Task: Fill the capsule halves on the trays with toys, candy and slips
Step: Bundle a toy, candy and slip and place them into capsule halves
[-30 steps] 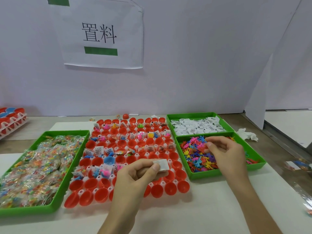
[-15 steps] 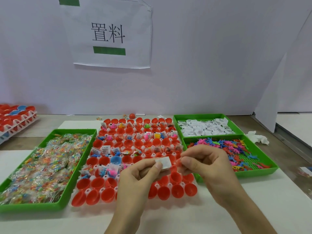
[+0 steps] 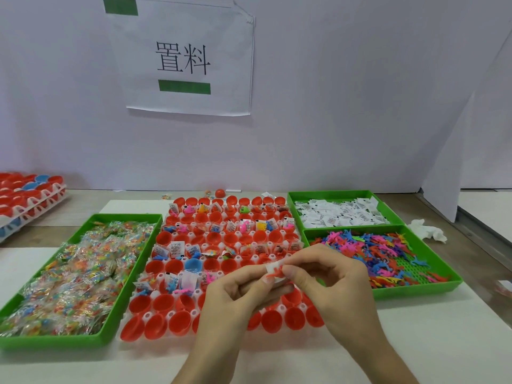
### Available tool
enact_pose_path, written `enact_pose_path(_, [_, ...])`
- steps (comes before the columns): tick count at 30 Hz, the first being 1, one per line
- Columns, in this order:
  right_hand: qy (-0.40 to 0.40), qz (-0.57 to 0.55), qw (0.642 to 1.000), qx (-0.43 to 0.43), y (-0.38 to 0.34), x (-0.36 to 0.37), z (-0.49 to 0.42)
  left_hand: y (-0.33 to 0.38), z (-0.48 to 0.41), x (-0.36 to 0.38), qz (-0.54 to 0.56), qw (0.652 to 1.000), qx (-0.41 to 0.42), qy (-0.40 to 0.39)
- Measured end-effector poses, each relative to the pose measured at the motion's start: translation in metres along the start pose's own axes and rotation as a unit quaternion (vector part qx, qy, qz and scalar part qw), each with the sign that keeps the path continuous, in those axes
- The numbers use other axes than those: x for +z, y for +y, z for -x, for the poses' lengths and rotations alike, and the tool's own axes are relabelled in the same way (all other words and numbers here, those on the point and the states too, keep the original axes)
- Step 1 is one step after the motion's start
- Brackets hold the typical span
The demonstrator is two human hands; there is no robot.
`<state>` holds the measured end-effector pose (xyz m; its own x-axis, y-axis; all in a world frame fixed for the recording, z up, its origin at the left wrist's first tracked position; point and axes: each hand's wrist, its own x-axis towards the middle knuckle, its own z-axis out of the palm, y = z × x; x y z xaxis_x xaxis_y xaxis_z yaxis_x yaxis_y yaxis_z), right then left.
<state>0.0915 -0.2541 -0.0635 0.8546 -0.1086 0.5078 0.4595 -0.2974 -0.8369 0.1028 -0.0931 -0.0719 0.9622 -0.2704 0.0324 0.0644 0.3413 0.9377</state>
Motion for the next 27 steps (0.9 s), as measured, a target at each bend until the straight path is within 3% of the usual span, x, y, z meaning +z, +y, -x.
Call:
enact_pose_path(6, [-0.009,0.032,0.999,-0.04,0.001,-0.007,-0.002,-0.001,0.003,0.003,-0.049,0.998,0.047,-0.017])
enact_pose_path(10, [-0.052,-0.016,0.998,0.018,0.001,-0.007,-0.004,-0.001,0.004,0.005,-0.05,0.995,0.085,0.013])
enact_pose_path(13, [-0.089,-0.022,0.996,0.016,0.0,-0.002,-0.002,-0.002,0.005,0.005,-0.071,0.99,0.113,0.039])
enact_pose_path(23, [-0.023,0.016,0.999,-0.015,-0.003,0.007,0.003,-0.005,0.01,0.007,-0.198,0.961,0.168,0.093])
enact_pose_path(27, [-0.038,-0.013,0.999,-0.013,-0.01,0.007,-0.007,0.012,0.008,-0.002,-0.23,0.959,0.164,0.039])
